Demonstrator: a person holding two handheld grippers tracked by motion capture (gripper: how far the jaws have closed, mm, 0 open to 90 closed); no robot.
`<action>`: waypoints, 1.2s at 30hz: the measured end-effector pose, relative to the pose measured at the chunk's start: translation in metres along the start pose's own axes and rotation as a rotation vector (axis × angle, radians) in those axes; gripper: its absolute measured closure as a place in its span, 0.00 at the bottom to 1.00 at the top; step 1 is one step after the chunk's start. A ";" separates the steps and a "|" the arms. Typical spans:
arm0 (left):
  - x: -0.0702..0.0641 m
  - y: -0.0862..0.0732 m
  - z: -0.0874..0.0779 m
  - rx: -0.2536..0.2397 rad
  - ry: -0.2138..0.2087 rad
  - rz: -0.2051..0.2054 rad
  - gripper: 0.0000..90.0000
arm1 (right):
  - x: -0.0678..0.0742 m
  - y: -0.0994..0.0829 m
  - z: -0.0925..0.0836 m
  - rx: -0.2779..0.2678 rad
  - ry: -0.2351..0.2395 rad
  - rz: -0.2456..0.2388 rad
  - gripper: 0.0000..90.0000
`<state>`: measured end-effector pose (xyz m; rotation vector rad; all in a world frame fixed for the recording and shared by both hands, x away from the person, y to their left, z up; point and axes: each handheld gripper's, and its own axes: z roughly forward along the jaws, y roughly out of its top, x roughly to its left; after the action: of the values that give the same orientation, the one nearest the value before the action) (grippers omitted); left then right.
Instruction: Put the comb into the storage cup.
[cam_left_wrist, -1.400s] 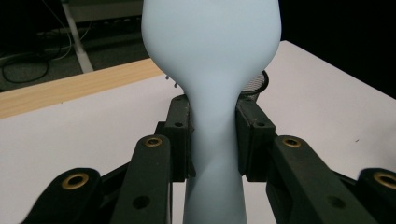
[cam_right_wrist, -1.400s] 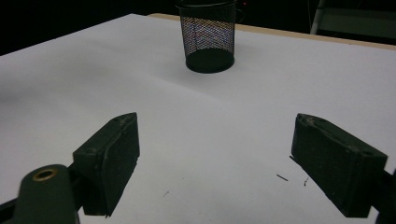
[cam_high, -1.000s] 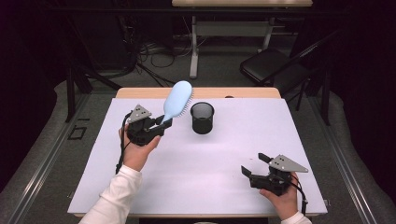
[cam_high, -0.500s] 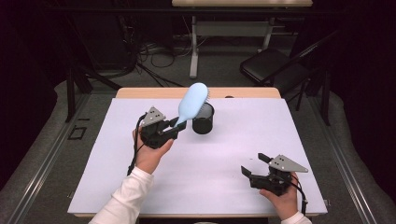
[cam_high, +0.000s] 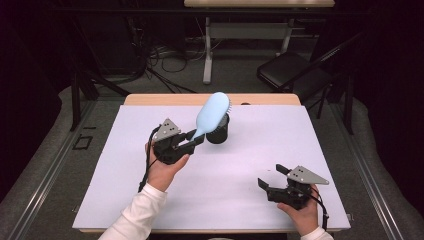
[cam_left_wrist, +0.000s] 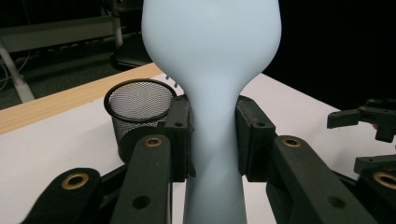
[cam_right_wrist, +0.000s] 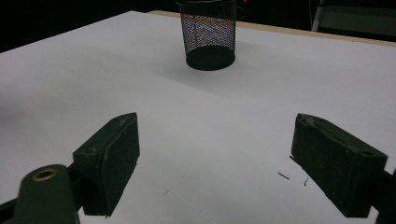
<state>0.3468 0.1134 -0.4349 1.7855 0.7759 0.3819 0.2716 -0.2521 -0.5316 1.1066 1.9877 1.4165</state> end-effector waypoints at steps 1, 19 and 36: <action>0.000 -0.001 0.000 -0.001 0.004 -0.001 0.77 | 0.000 0.000 0.000 0.001 -0.001 -0.002 0.17; 0.008 -0.012 -0.002 -0.035 0.006 -0.038 0.77 | 0.000 0.001 0.004 0.022 -0.001 -0.001 0.16; 0.006 -0.014 -0.001 -0.025 -0.002 -0.030 0.77 | 0.006 0.014 0.016 0.118 0.004 0.024 0.14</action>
<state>0.3462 0.1205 -0.4488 1.7491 0.7923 0.3683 0.2851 -0.2364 -0.5244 1.1822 2.0908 1.3288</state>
